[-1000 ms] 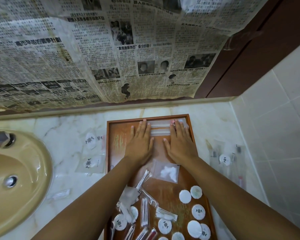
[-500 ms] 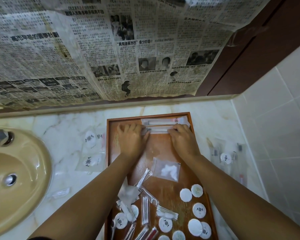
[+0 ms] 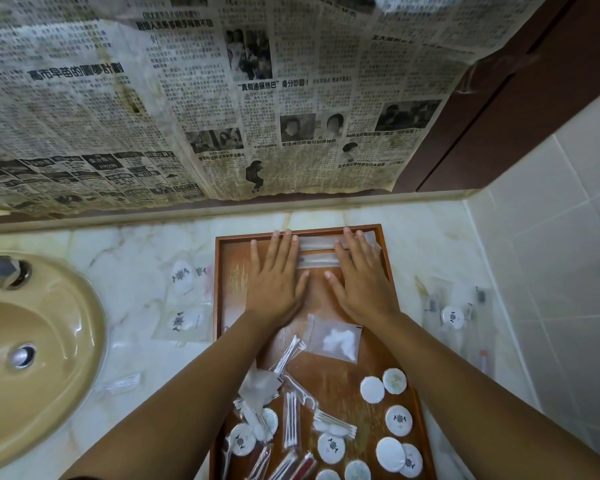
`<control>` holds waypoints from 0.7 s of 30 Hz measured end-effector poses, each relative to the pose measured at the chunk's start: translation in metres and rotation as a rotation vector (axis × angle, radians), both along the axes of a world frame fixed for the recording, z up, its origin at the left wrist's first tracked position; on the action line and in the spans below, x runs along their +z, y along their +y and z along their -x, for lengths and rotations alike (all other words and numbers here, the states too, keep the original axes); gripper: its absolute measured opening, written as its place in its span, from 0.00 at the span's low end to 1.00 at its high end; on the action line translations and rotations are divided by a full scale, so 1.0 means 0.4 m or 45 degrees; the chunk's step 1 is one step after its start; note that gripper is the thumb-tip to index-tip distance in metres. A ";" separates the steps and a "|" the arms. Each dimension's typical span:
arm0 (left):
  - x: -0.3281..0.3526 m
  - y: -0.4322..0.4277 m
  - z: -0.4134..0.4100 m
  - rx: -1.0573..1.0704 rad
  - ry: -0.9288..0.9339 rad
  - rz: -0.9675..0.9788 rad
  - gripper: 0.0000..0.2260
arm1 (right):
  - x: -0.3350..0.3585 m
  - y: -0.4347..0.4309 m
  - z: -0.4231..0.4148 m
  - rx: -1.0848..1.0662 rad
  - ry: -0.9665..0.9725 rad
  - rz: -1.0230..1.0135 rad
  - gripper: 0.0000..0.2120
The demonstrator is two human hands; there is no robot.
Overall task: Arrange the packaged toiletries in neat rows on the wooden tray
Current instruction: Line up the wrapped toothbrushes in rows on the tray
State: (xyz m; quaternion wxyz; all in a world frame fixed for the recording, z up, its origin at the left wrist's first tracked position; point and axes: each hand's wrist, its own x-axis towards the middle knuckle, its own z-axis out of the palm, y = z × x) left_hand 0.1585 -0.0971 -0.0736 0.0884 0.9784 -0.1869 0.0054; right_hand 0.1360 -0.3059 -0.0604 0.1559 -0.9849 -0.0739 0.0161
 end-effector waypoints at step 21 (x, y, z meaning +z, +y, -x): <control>0.009 0.015 0.001 0.303 0.080 -0.134 0.32 | -0.039 0.016 -0.014 -0.025 0.312 0.171 0.41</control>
